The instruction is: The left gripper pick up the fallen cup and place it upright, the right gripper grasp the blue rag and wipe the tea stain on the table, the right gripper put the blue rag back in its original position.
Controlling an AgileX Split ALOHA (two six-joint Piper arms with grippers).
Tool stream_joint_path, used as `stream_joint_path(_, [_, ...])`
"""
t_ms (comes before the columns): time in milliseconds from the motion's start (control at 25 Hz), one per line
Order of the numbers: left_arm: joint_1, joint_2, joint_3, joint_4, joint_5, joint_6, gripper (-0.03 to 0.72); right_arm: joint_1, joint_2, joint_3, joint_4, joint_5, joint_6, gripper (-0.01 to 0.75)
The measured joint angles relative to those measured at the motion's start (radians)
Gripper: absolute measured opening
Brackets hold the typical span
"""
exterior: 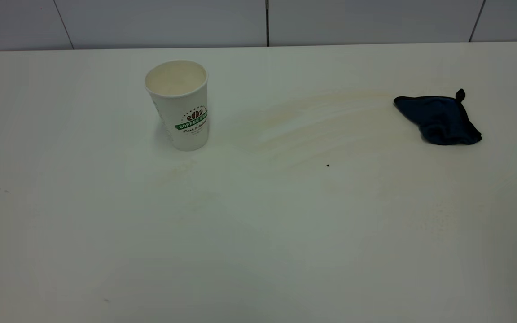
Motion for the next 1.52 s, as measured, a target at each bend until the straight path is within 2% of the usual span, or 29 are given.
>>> stream_joint_path(520, [0.0,0.0,0.0,0.0,0.0,0.0,0.278,0.0,-0.114,0.0,-0.013,0.001,0.007,0.586])
stream_joint_path(1520, [0.0,0.0,0.0,0.0,0.0,0.0,0.278,0.0,-0.114,0.0,-0.018,0.001,0.009,0.586])
